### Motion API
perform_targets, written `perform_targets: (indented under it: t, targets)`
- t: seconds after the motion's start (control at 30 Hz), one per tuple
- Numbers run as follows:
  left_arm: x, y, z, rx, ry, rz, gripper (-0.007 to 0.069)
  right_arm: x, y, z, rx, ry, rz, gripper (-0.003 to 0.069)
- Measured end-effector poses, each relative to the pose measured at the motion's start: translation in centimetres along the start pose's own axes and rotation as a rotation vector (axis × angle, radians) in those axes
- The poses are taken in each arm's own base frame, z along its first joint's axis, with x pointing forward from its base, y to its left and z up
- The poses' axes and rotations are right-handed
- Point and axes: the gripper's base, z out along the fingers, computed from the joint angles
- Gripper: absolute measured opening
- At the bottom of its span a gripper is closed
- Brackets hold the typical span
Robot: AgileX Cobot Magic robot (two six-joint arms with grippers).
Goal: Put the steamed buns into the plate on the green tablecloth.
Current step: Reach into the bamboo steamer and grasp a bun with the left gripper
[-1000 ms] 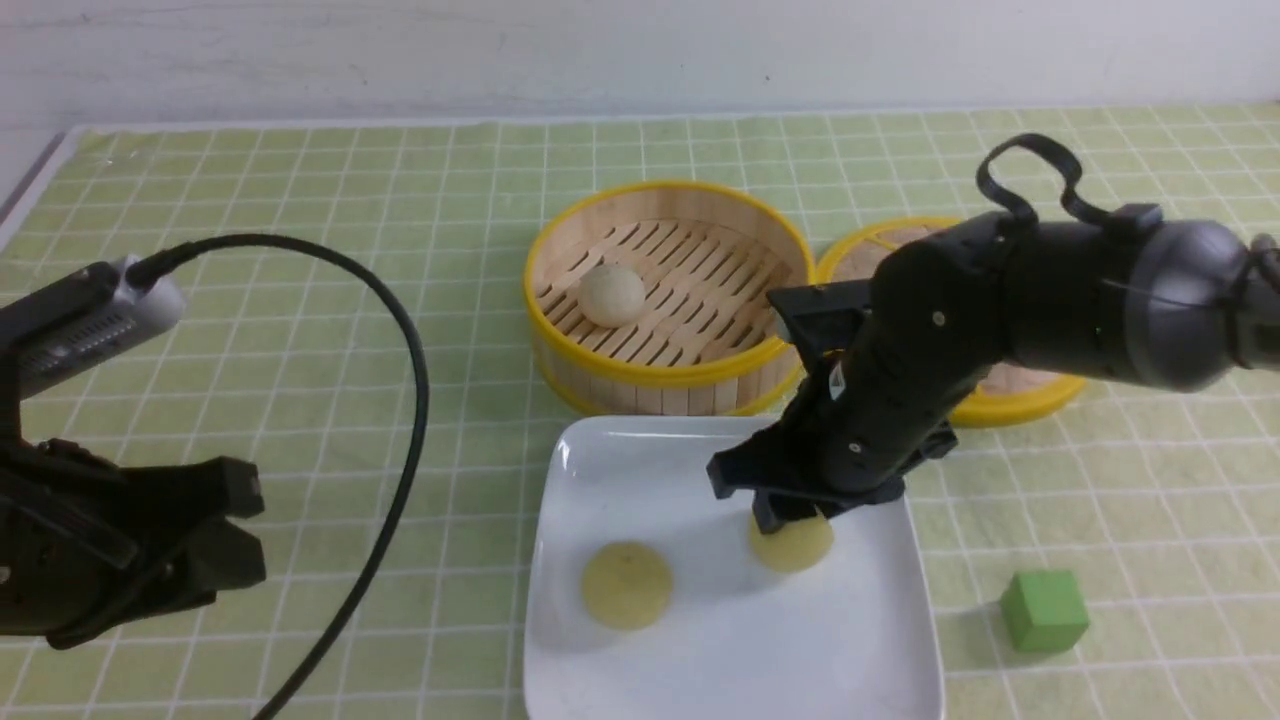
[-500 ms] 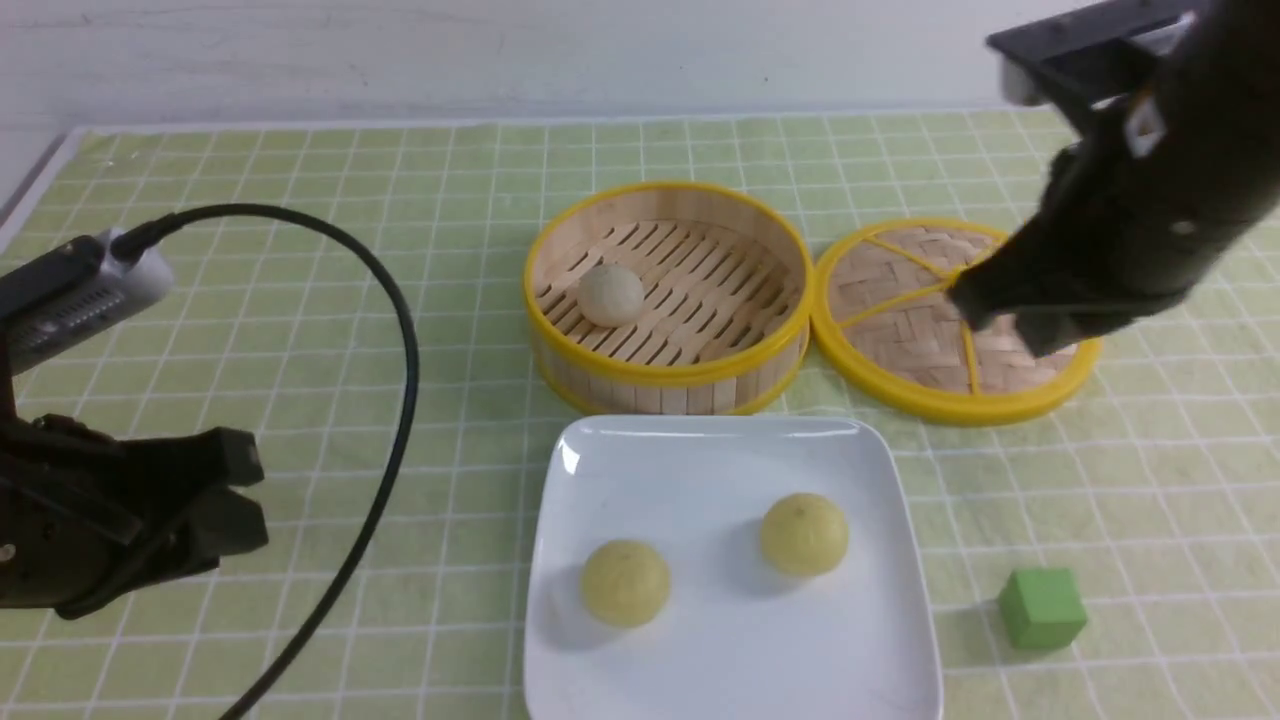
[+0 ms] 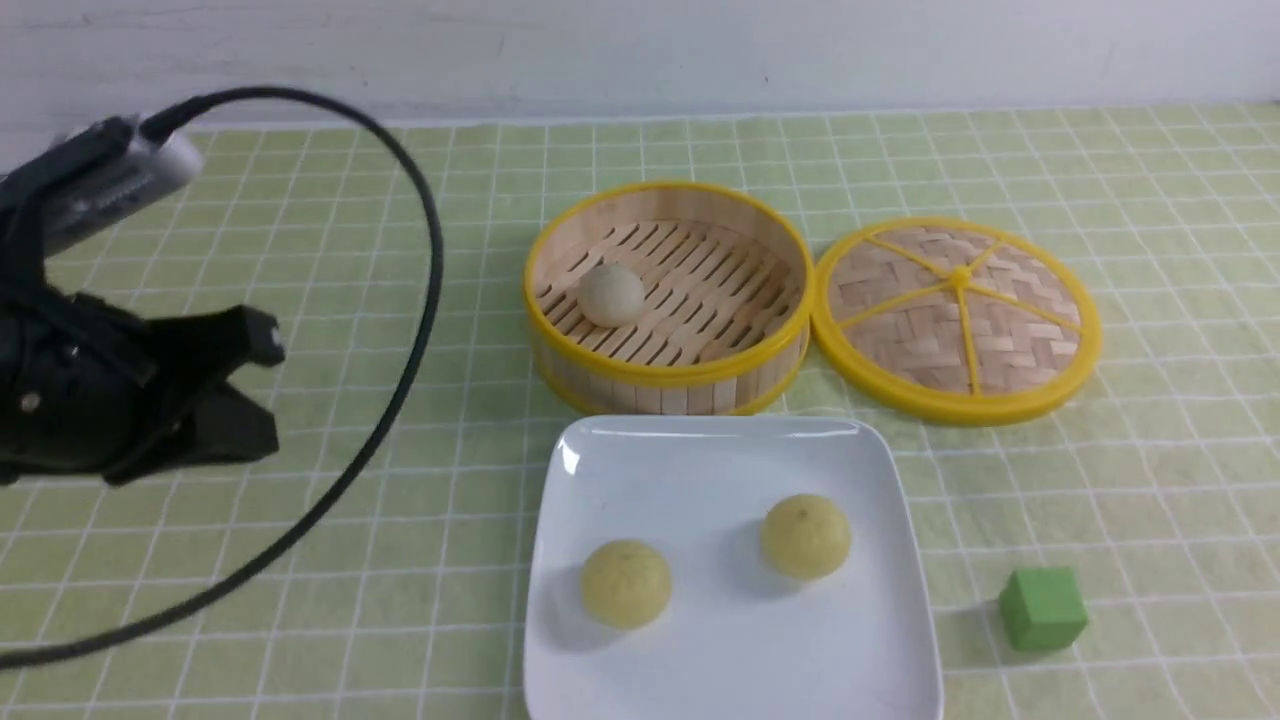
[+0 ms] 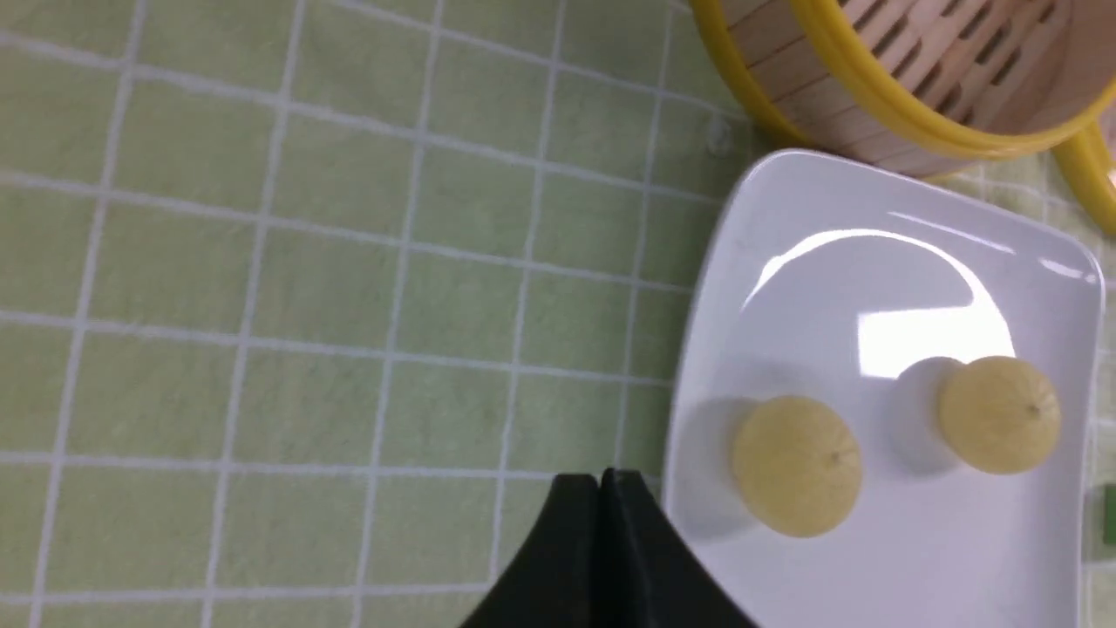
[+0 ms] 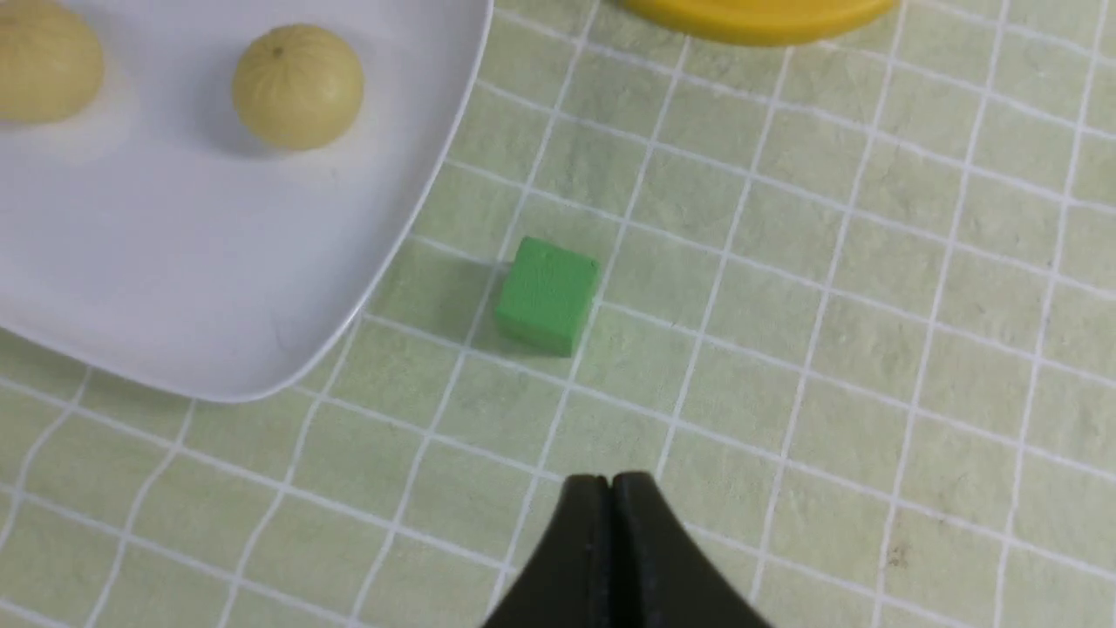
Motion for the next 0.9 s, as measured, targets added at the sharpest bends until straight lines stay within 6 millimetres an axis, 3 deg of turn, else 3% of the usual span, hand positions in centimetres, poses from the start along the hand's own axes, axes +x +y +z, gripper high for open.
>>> perform_targets:
  t: [0.07, 0.13, 0.17, 0.2, 0.27, 0.4, 0.47, 0.5, 0.57, 0.67, 0.9]
  targets:
    - [-1.0, -1.5, 1.1, 0.025, 0.023, 0.063, 0.0002, 1.4, -0.1, 0.1, -0.012, -0.065, 0.0, -0.0011]
    - [-2.2, -4.2, 3.5, 0.066, 0.061, 0.141, 0.0002, 3.5, -0.2, 0.5, -0.029, -0.157, 0.0, -0.0011]
    - [-2.4, -4.8, 3.5, 0.076, 0.058, 0.154, 0.0002, 3.6, -0.2, 0.6, -0.031, -0.167, 0.0, -0.0011]
    - [-3.4, -6.4, 5.5, 0.09, 0.092, 0.174, 0.0009, 4.5, -0.3, 1.0, -0.035, -0.186, -0.001, -0.0009]
    - [-4.5, -7.9, 7.1, 0.095, 0.119, 0.19, 0.0029, 4.8, -0.3, 1.2, -0.04, -0.19, 0.002, -0.0008]
    - [-6.7, -10.8, 10.6, 0.083, 0.158, 0.265, 0.016, 4.7, -0.1, 1.2, -0.06, -0.206, 0.016, -0.0006]
    - [-7.6, -11.8, 11.4, 0.083, 0.148, 0.287, 0.0213, 4.7, -0.1, 1.2, -0.06, -0.209, 0.016, -0.0005]
    - [-8.5, -12.6, 12.6, 0.084, 0.143, 0.3, 0.0286, 4.7, -0.1, 1.2, -0.061, -0.209, 0.017, -0.0004]
    - [-9.7, -13.4, 14.4, 0.081, 0.152, 0.307, 0.037, 4.7, -0.1, 1.2, -0.063, -0.21, 0.018, -0.0001]
    - [-11.2, -14.0, 15.8, 0.067, 0.14, 0.333, 0.0435, 4.7, -0.1, 1.2, -0.063, -0.211, 0.018, 0.0001]
    - [-13.2, -13.7, 21.0, -0.022, 0.117, 0.401, 0.0457, 4.6, -0.1, 1.2, -0.061, -0.222, 0.015, 0.0005]
